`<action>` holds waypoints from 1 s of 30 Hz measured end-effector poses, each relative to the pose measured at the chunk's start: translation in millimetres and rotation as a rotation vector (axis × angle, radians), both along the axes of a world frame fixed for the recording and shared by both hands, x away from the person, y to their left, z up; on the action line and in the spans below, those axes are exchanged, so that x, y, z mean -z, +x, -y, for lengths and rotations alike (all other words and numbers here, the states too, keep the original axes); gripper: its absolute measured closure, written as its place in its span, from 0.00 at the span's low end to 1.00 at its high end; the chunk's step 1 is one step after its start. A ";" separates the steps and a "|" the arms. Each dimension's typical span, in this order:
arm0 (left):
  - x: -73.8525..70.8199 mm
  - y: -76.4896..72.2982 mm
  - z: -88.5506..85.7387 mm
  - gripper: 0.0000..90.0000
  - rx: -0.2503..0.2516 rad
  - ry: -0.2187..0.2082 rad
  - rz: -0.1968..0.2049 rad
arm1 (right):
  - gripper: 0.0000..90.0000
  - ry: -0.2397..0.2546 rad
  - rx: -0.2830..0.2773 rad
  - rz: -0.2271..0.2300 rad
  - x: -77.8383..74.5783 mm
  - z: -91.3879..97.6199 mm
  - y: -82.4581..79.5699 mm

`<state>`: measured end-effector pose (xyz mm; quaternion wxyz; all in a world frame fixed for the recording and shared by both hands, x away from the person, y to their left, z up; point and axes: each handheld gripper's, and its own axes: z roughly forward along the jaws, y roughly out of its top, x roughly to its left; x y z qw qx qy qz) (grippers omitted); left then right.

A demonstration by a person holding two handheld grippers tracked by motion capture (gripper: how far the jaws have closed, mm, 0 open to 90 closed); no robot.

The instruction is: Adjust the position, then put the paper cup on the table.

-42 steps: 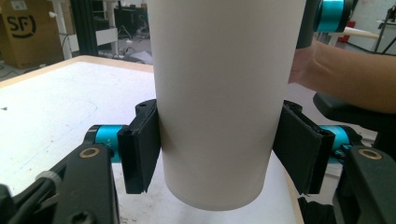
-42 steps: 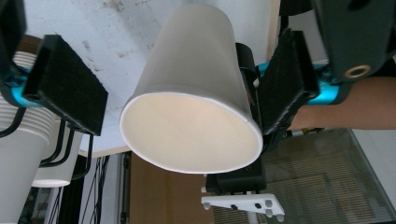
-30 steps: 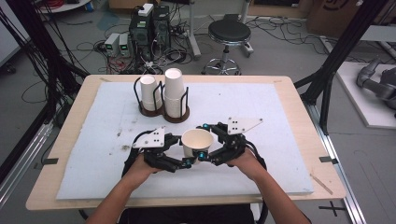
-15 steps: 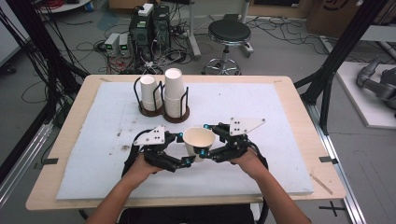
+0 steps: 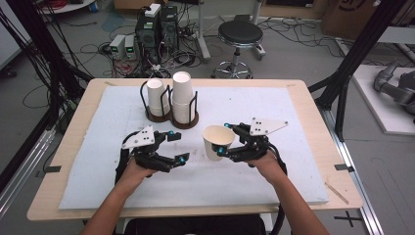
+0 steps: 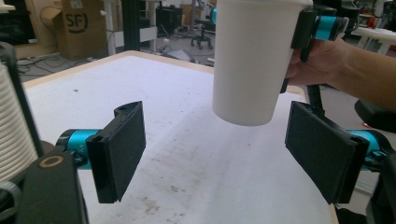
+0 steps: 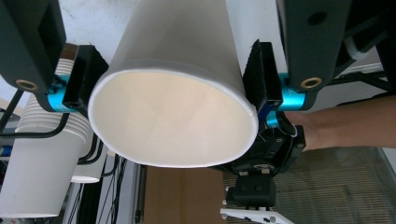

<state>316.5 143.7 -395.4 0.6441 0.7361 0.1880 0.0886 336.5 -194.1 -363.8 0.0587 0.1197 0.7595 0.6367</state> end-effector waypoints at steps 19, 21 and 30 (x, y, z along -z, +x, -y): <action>-1.1 0.2 -19.1 0.23 -0.075 0.003 0.000 | 0.37 -0.004 0.064 -0.002 -2.9 12.6 3.8; -0.8 1.0 -22.6 0.23 -0.091 0.000 -0.004 | 0.37 -0.004 0.077 0.002 -2.6 12.7 5.9; 4.7 1.8 -36.5 0.23 -0.170 0.011 -0.016 | 0.37 -0.032 0.160 0.017 -2.4 28.1 11.4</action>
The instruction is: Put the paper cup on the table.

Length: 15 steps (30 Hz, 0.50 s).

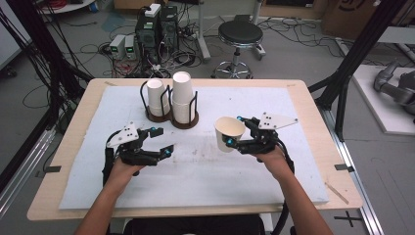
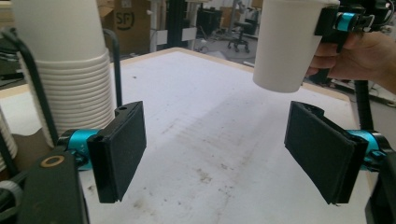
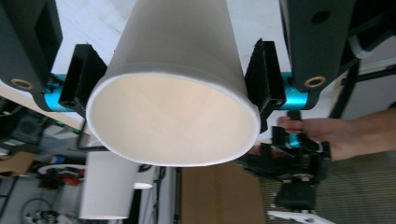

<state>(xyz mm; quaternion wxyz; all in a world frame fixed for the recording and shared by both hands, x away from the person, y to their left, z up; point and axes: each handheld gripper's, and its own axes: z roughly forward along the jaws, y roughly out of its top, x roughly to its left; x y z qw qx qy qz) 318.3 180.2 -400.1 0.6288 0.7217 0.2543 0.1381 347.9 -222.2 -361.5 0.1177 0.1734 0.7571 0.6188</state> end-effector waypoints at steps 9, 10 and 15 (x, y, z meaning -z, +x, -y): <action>-2.6 -0.7 -16.8 0.23 -0.071 0.014 0.027 | 0.36 -0.046 0.168 0.032 3.4 26.6 11.4; -2.6 -0.7 -16.8 0.23 -0.071 0.014 0.027 | 0.36 -0.044 0.189 0.030 3.8 28.8 12.9; 2.9 -0.4 -25.4 0.23 -0.103 0.002 0.010 | 0.36 -0.069 0.305 0.020 10.0 38.8 20.7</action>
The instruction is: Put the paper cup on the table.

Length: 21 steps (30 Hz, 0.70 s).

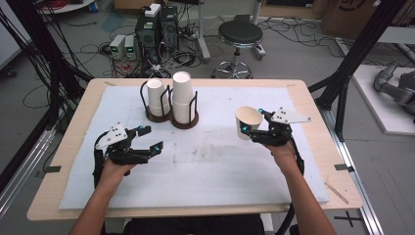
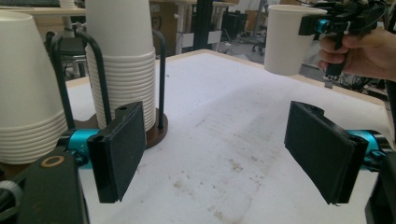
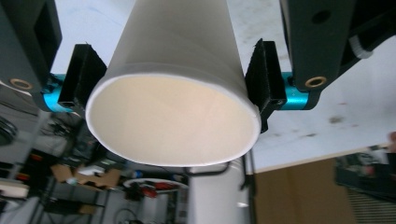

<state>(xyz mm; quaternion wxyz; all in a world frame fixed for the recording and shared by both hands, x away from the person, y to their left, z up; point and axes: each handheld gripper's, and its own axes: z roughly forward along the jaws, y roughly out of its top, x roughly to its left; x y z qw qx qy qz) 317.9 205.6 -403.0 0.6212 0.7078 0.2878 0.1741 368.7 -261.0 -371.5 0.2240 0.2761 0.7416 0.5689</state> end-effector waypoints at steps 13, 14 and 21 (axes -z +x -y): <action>2.5 0.2 2.6 0.24 0.001 0.008 -0.009 | 0.36 0.072 0.162 -0.042 25.4 27.2 13.1; 2.5 0.2 2.6 0.24 0.001 0.008 -0.009 | 0.36 0.067 0.172 -0.044 27.3 27.8 14.5; 5.1 1.4 1.7 0.24 -0.003 0.009 -0.018 | 0.36 0.065 0.208 -0.106 42.5 35.0 23.0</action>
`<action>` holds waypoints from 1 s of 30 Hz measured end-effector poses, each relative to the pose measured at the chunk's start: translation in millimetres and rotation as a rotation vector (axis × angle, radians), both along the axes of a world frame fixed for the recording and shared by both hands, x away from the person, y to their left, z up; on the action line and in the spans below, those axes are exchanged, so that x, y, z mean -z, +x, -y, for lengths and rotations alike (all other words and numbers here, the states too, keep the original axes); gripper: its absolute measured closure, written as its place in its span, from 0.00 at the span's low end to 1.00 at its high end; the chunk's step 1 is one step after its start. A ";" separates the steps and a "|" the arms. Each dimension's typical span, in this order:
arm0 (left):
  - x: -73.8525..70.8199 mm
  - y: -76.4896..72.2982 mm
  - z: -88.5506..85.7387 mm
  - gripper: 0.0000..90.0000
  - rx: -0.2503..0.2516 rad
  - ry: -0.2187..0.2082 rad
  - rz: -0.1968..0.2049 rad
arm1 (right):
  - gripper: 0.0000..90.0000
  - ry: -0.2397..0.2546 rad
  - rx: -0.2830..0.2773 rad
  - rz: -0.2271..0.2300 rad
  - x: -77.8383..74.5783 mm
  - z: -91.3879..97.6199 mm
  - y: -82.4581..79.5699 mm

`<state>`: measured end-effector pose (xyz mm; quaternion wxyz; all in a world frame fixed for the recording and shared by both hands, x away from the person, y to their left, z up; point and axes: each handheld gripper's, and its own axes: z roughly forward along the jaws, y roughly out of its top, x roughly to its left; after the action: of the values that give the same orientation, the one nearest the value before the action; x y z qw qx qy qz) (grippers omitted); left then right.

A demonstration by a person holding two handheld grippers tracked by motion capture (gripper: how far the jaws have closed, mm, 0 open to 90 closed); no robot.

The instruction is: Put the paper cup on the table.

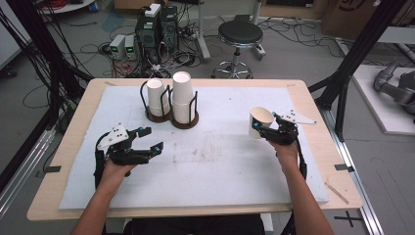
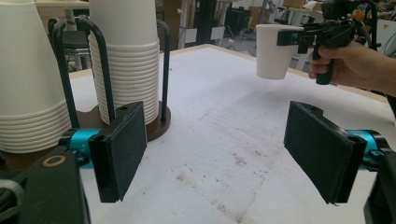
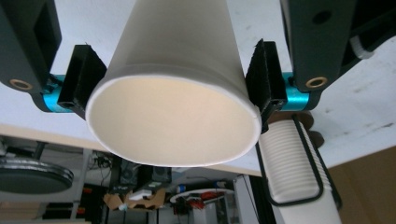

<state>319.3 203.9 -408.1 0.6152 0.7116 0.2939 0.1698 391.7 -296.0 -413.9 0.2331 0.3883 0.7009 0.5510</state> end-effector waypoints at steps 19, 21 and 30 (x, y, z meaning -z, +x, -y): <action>2.3 0.8 1.5 0.24 0.005 0.015 -0.007 | 0.35 -0.044 -0.025 -0.069 19.8 0.6 4.4; 2.7 0.8 0.6 0.24 0.001 0.013 -0.009 | 0.34 -0.050 -0.029 -0.072 19.5 2.7 3.9; 4.0 2.5 2.7 0.24 0.007 0.014 -0.017 | 0.22 -0.062 -0.028 -0.105 22.9 6.0 -2.0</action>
<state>321.9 201.2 -412.0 0.6084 0.7182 0.2953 0.1637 389.7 -302.0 -436.8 0.2001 0.3997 0.7342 0.5111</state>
